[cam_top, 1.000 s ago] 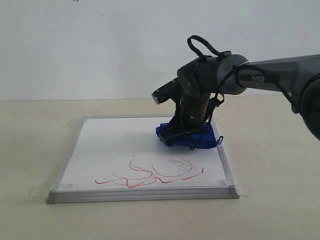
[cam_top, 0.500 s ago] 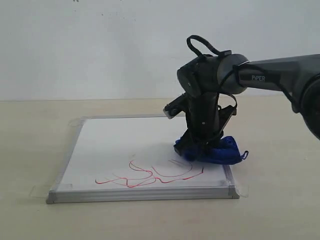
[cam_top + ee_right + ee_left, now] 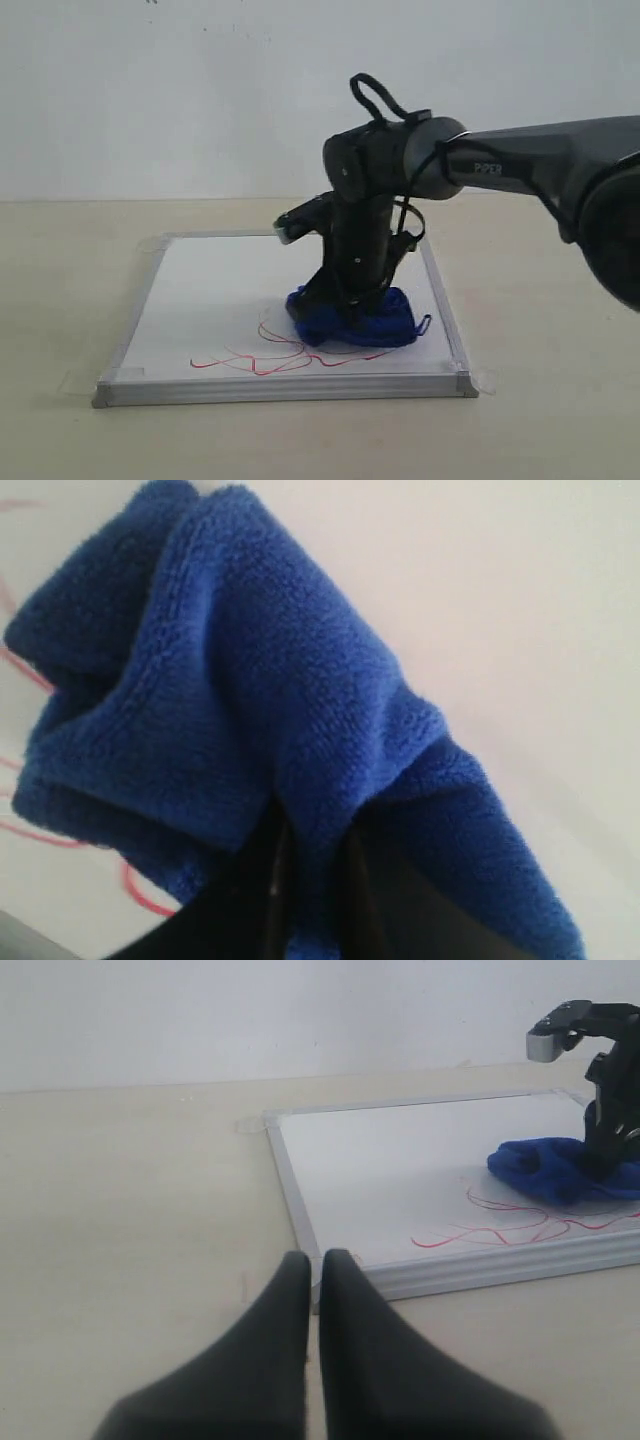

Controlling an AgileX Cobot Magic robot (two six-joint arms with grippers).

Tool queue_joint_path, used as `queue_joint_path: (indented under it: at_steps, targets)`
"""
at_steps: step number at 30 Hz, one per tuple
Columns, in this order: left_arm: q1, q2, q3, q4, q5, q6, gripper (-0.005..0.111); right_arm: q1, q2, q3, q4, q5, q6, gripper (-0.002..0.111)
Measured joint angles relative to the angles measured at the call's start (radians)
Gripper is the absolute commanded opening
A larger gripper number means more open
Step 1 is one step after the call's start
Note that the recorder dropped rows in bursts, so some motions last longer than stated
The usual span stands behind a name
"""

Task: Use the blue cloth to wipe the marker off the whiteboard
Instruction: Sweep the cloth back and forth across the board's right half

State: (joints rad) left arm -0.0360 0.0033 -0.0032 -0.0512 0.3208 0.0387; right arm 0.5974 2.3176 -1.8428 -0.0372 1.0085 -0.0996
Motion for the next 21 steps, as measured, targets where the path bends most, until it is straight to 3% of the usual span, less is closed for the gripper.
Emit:
queue_joint_path:
  at_steps: [6, 12, 16, 21]
  targets:
    - [0.000, 0.000, 0.000, 0.000, 0.000, 0.000, 0.004, 0.134, 0.005, 0.000, 0.037, -0.107, -0.038, 0.000]
    - [0.000, 0.000, 0.000, 0.000, 0.000, 0.000, 0.004, 0.146, 0.007, 0.000, 0.037, -0.105, -0.052, 0.000]
    - [0.000, 0.000, 0.000, 0.000, 0.000, 0.000, 0.004, 0.102, 0.007, -0.007, -0.029, -0.039, 0.008, 0.000]
    - [0.000, 0.000, 0.000, 0.000, 0.000, 0.000, 0.004, -0.072, 0.014, 0.017, -0.280, 0.133, 0.165, 0.000]
